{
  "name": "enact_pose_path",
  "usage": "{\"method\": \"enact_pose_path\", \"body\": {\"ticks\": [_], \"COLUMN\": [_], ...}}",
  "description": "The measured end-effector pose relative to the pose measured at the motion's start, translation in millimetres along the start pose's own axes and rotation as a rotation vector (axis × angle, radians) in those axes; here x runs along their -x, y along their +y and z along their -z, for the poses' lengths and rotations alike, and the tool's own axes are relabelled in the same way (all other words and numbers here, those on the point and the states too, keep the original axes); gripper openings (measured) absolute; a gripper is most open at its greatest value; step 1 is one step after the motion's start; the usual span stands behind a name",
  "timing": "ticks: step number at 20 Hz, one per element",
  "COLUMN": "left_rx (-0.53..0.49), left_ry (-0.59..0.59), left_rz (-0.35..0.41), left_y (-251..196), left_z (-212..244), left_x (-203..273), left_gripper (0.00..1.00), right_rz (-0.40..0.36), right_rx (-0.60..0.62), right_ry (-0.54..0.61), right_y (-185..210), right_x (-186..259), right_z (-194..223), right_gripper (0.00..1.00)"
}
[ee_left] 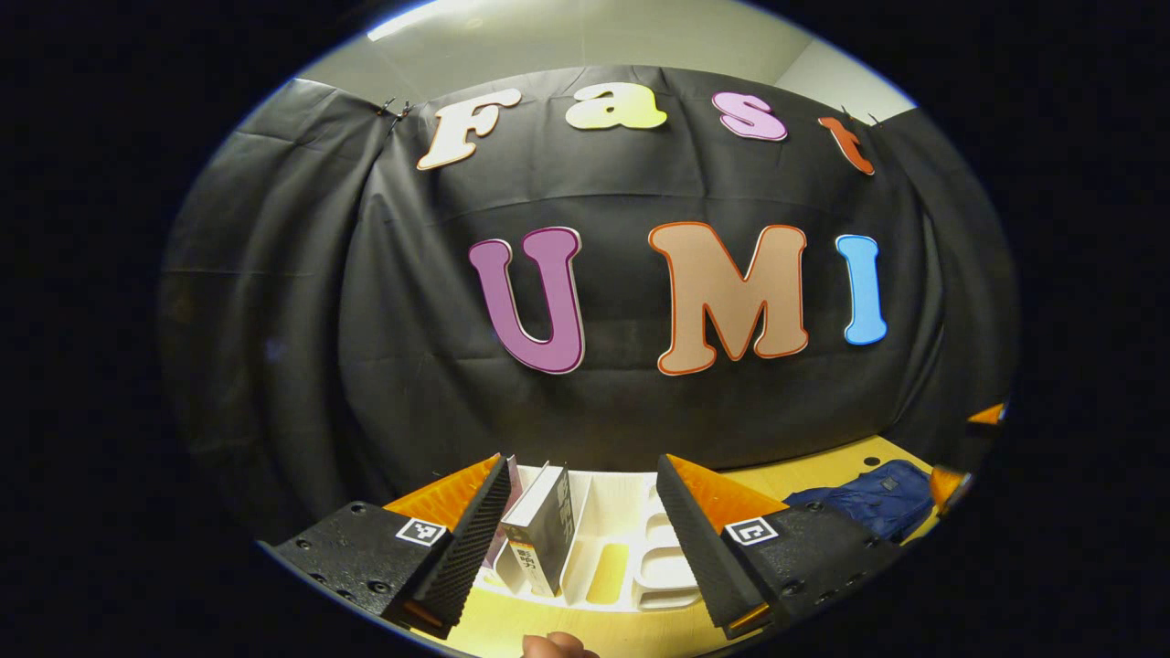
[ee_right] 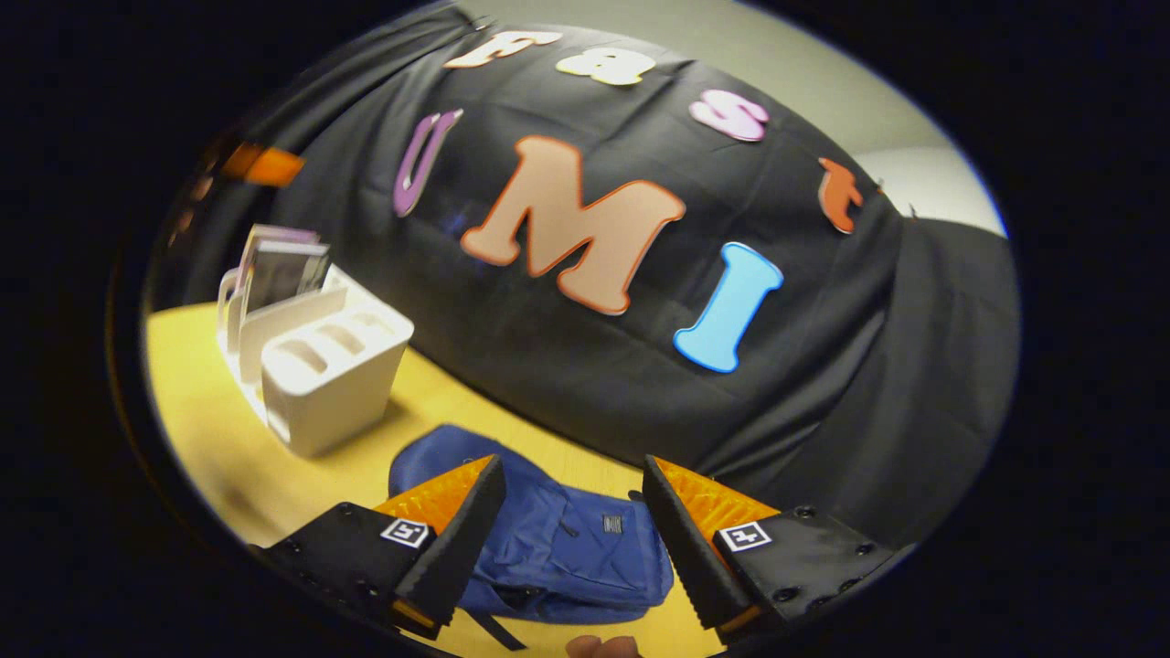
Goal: Open the schoolbag, grab two books from the bookshelf and put them into the schoolbag.
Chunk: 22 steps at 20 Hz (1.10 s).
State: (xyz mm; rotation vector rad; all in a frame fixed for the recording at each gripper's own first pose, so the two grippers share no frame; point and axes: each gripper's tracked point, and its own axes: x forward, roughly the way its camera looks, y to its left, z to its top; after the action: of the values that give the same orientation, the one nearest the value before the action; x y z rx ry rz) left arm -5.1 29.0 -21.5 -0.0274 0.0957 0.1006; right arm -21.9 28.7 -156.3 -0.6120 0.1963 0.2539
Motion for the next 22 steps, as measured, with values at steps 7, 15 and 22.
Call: {"method": "enact_pose_path", "body": {"ticks": [7,15,22], "left_rx": [-0.010,-0.010,-0.015], "left_ry": [0.006,0.028,0.036], "left_rz": [-0.029,-0.055,-0.067], "left_y": [11,21,26], "left_z": [3,7,7], "left_x": [2,7,12], "left_gripper": [0.95,0.94,0.95], "right_rz": [-0.185,-0.254,-0.272], "right_rx": [0.343,0.645,0.764], "right_ry": [0.076,0.134,0.086], "right_y": [86,115,142], "right_x": [-16,-40,-79], "right_z": [88,138,126], "right_gripper": [0.90,0.90,0.89]}}
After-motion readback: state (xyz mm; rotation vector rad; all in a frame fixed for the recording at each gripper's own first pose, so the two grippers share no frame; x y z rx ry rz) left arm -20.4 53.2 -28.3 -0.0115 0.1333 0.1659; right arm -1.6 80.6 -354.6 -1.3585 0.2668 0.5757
